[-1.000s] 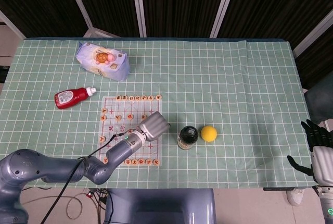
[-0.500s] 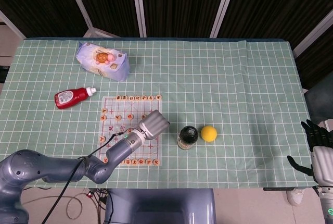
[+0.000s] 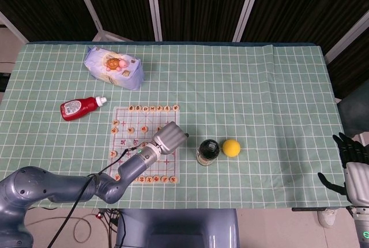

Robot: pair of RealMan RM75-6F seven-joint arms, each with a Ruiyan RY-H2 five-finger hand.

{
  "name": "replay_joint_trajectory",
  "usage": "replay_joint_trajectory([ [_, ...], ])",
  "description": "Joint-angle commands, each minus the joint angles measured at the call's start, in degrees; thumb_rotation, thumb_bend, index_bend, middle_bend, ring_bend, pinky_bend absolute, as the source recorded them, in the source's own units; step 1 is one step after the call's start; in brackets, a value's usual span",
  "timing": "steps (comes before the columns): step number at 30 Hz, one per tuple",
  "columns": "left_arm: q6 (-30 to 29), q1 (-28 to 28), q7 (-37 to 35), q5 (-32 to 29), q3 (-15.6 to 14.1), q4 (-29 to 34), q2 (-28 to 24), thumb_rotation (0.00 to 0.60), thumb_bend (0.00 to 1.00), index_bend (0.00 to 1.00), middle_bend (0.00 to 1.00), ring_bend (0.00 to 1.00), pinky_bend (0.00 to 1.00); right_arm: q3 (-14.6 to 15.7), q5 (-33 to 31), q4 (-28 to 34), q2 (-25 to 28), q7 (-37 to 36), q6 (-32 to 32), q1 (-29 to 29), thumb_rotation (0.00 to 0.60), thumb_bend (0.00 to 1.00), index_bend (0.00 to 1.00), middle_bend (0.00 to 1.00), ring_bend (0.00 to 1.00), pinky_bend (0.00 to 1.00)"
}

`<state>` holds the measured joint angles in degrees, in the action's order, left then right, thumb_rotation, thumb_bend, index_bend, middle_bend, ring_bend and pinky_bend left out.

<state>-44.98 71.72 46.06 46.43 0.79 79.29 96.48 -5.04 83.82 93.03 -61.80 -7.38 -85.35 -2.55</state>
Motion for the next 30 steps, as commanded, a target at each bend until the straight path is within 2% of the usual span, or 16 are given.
replay_joint_trajectory([
  [1, -0.4, -0.3, -0.7, 0.5, 0.4, 0.5, -0.2, 0.600, 0.25, 0.36, 1.00, 0.97, 1.00, 0.0, 0.0, 0.0, 0.0, 0.0, 0.0, 0.0, 0.600, 0.27, 0.00, 0.00, 0.00, 0.00],
  [8, -4.1, -2.4, -4.5, 3.8, 2.4, 4.9, -3.7, 0.600, 0.22, 0.33, 1.00, 0.96, 1.00, 0.0, 0.1, -0.1, 0.0, -0.1, 0.0, 0.0, 0.600, 0.27, 0.00, 0.00, 0.00, 0.00],
  [11, -7.2, -4.2, -6.1, 6.2, 2.7, 8.1, -6.6, 0.600, 0.21, 0.28, 0.98, 0.89, 0.95, 0.1, 0.1, -0.2, 0.0, 0.0, 0.0, 0.0, 0.600, 0.27, 0.00, 0.00, 0.00, 0.00],
  [12, -8.8, -5.2, -6.7, 7.2, 2.7, 9.6, -7.8, 0.600, 0.20, 0.25, 0.94, 0.84, 0.92, 0.1, 0.2, -0.2, 0.0, 0.0, 0.0, 0.0, 0.600, 0.27, 0.00, 0.00, 0.00, 0.00],
  [15, -15.0, -9.0, -8.4, 11.3, 2.0, 13.6, -11.0, 0.600, 0.19, 0.17, 0.70, 0.64, 0.79, 0.1, 0.2, -0.3, 0.0, 0.2, -0.1, 0.0, 0.600, 0.27, 0.00, 0.00, 0.00, 0.00],
  [17, -19.0, -11.6, -8.8, 13.4, 1.0, 15.6, -12.6, 0.600, 0.18, 0.08, 0.46, 0.46, 0.63, 0.1, 0.3, -0.3, -0.1, 0.4, -0.1, 0.0, 0.600, 0.27, 0.00, 0.00, 0.00, 0.00],
  [20, -25.6, -16.5, -9.0, 15.9, -1.1, 19.4, -15.0, 0.600, 0.16, 0.00, 0.16, 0.20, 0.40, 0.2, 0.6, -0.4, -0.2, 0.8, -0.2, 0.0, 0.600, 0.27, 0.00, 0.00, 0.00, 0.00],
  [22, -29.0, -19.3, -9.4, 17.1, -2.5, 21.7, -16.4, 0.600, 0.14, 0.00, 0.04, 0.08, 0.26, 0.3, 0.8, -0.5, -0.2, 1.1, -0.4, 0.0, 0.600, 0.27, 0.00, 0.00, 0.00, 0.00],
  [24, -33.3, -23.0, -9.7, 19.7, -4.7, 24.5, -18.6, 0.600, 0.12, 0.00, 0.00, 0.01, 0.14, 0.3, 1.1, -0.6, -0.3, 1.7, -0.8, 0.1, 0.600, 0.27, 0.00, 0.00, 0.00, 0.00],
  [30, -45.2, -33.2, -12.0, 28.3, -10.3, 26.8, -23.0, 0.600, 0.06, 0.00, 0.00, 0.00, 0.01, 0.5, 2.0, -0.9, -0.7, 2.9, -1.5, 0.2, 0.600, 0.27, 0.00, 0.00, 0.00, 0.00],
])
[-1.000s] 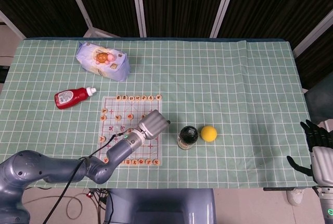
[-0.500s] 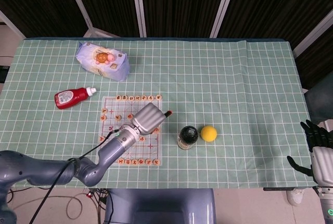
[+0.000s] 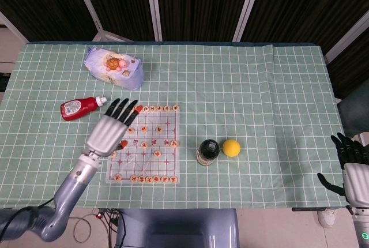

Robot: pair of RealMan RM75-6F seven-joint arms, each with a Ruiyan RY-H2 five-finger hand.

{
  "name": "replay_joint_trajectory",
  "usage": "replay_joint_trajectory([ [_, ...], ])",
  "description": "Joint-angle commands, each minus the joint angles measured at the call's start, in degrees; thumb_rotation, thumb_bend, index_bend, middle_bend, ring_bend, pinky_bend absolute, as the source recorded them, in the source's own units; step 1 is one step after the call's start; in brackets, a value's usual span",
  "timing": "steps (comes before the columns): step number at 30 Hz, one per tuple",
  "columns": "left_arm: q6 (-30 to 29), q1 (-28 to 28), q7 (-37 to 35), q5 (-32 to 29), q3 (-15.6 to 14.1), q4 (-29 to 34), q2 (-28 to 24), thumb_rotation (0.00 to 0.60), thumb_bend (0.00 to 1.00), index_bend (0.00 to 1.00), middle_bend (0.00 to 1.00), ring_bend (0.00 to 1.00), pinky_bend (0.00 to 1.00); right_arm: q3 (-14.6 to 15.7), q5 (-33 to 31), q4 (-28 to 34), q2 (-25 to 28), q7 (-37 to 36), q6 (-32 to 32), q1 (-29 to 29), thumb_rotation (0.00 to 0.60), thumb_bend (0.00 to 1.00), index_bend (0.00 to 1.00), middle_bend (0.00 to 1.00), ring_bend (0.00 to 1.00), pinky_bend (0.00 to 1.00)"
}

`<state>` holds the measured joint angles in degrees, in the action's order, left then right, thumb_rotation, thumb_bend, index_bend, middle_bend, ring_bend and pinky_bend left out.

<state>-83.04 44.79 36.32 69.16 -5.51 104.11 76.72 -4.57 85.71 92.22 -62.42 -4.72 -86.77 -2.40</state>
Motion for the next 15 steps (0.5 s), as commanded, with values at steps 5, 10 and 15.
replay_joint_trajectory([
  [5, -15.4, -14.9, -5.7, 10.6, -7.3, -0.5, -4.8, 0.600, 0.04, 0.00, 0.00, 0.00, 0.00, 0.1, 0.4, -0.2, -0.3, 0.8, -0.5, 0.1, 0.600, 0.27, 0.00, 0.00, 0.00, 0.00],
  [10, -19.8, -22.2, -9.2, 12.2, -9.0, -4.9, -4.6, 0.600, 0.03, 0.00, 0.00, 0.00, 0.00, 0.0, 0.3, -0.4, -0.4, 0.9, -0.6, 0.1, 0.600, 0.27, 0.00, 0.00, 0.00, 0.00],
  [15, -22.4, -27.0, -14.5, 13.4, -8.2, -9.8, -3.5, 0.600, 0.03, 0.00, 0.00, 0.00, 0.00, 0.0, 0.5, -0.7, -0.5, 1.0, -0.8, 0.1, 0.600, 0.27, 0.00, 0.00, 0.00, 0.00],
])
